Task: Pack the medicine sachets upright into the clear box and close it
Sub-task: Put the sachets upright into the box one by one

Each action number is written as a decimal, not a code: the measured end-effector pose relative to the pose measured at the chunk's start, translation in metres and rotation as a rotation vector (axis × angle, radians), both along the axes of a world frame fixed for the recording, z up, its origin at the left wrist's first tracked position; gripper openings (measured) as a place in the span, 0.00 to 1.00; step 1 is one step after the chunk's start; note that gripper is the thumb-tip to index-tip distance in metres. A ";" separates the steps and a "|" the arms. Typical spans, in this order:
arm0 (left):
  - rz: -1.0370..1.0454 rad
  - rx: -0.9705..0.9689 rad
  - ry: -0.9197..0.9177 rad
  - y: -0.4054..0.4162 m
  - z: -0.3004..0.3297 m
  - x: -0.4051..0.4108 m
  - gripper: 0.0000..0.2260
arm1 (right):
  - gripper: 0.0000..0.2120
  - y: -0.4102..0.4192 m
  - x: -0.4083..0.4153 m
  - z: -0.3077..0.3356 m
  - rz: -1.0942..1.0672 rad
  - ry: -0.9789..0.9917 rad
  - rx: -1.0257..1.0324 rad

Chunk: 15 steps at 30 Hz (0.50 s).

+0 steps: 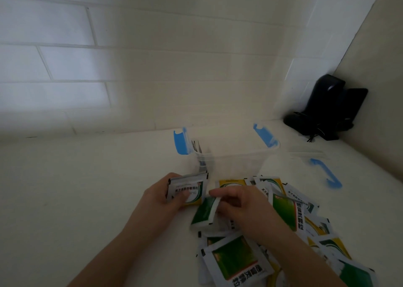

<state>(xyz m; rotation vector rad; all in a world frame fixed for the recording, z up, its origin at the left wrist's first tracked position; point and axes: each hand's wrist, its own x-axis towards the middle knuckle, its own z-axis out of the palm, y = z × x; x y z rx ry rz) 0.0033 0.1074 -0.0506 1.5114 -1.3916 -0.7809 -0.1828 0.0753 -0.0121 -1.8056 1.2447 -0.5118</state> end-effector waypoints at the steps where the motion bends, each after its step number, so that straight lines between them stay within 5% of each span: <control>1: -0.025 -0.002 0.003 0.000 0.000 0.000 0.03 | 0.08 0.001 0.002 0.000 -0.016 0.052 -0.121; 8: -0.328 0.045 0.292 0.007 0.000 -0.017 0.19 | 0.07 0.007 0.010 -0.009 -0.146 0.132 -0.523; 11: -0.369 0.017 0.132 0.007 0.000 -0.018 0.20 | 0.09 0.008 0.012 -0.011 -0.123 0.162 -0.526; 15: -0.271 -0.051 -0.103 0.001 -0.002 -0.012 0.06 | 0.27 0.001 0.005 -0.008 -0.069 0.071 -0.368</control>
